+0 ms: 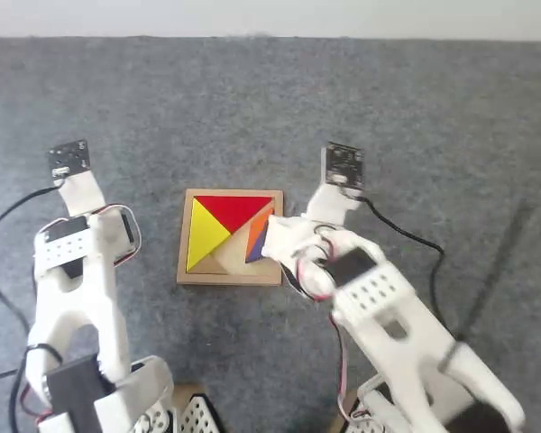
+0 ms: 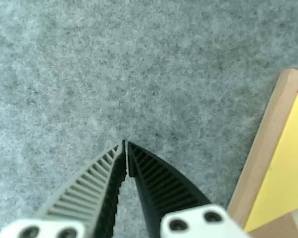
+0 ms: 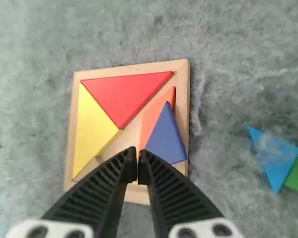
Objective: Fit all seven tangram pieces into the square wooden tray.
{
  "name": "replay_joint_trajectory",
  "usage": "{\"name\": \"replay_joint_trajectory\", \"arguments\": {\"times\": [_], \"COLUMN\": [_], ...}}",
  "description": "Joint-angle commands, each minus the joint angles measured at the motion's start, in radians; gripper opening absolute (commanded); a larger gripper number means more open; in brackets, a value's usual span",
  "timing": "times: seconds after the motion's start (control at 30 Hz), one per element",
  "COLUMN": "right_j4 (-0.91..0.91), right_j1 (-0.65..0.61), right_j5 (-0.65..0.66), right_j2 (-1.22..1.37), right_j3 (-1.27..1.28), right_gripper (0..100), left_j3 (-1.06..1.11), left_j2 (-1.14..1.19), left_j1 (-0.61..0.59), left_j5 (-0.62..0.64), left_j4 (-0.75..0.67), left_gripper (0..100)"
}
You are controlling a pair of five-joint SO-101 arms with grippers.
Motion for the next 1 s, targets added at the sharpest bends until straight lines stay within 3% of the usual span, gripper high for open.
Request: {"name": "replay_joint_trajectory", "arguments": {"times": [0.0,0.3,0.67,0.97], "right_j4": [-0.035,0.217,0.231,0.315], "right_j1": [0.019,0.018,0.012,-0.12], "right_j5": [0.034,0.031,0.031,-0.018], "right_j2": [0.197,0.501,0.561,0.561], "right_j3": [-0.149,-0.442,-0.453,-0.453], "right_gripper": [0.6,0.6,0.6,0.6], "left_j3": [-0.021,-0.021,-0.021,-0.021], "left_j2": [-0.002,-0.002,-0.002,-0.003], "left_j1": [0.008,0.008,0.008,0.008], "left_j5": [-0.006,-0.006,-0.006,-0.008], "left_j4": [-0.018,-0.018,-0.018,-0.018], "left_gripper": [1,1,1,1]}}
